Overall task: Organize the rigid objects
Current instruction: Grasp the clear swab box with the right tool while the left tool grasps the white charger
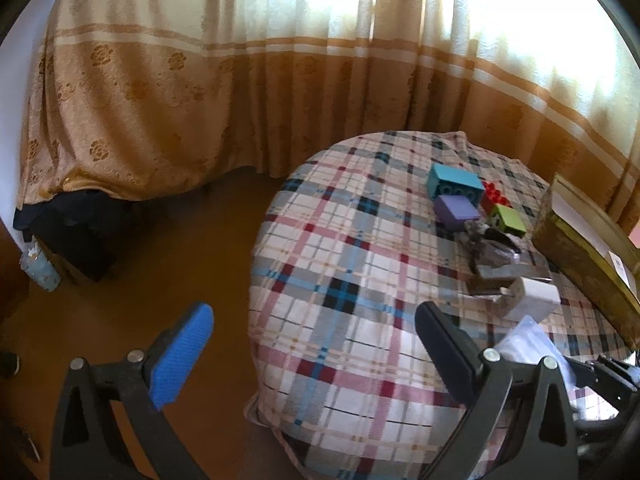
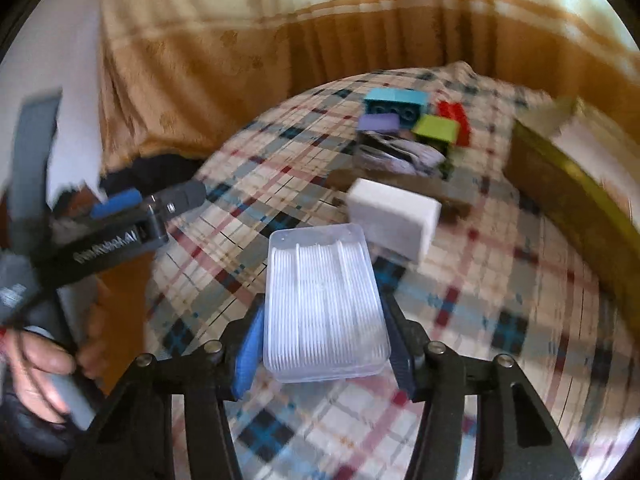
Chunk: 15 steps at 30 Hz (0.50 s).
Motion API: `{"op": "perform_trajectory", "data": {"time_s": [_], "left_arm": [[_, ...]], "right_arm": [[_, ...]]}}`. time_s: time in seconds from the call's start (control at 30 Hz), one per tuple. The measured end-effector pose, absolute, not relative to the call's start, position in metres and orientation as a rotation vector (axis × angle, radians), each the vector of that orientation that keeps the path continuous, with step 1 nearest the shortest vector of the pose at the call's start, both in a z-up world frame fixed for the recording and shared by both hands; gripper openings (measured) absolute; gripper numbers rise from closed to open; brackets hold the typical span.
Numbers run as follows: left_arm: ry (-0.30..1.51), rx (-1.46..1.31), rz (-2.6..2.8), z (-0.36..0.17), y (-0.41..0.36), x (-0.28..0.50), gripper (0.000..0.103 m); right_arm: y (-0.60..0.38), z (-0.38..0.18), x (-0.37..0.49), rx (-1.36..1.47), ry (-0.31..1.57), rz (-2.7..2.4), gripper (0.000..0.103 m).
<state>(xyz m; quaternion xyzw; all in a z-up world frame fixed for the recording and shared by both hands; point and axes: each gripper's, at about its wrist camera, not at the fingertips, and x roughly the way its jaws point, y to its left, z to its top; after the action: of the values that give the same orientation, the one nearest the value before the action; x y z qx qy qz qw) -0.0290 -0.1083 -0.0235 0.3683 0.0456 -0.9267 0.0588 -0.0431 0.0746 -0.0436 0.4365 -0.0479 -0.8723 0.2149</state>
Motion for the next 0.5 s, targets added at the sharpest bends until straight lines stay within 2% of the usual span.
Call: {"op": "perform_trajectory", "data": {"time_s": [0.17, 0.37, 0.5], "left_arm": [[0.104, 1.124, -2.864, -0.02, -0.088, -0.029, 0.102], [-0.022, 1.138, -2.947, -0.017, -0.047, -0.027, 0.102], [0.008, 1.185, -3.016, -0.015, -0.026, -0.029, 0.102]], "right_arm": [[0.115, -0.028, -0.021, 1.131, -0.332, -2.476, 0.056], [0.144, -0.015, -0.009, 1.091, -0.308, -2.662, 0.056], [0.152, -0.021, -0.002, 1.08, -0.295, -2.736, 0.056]]}}
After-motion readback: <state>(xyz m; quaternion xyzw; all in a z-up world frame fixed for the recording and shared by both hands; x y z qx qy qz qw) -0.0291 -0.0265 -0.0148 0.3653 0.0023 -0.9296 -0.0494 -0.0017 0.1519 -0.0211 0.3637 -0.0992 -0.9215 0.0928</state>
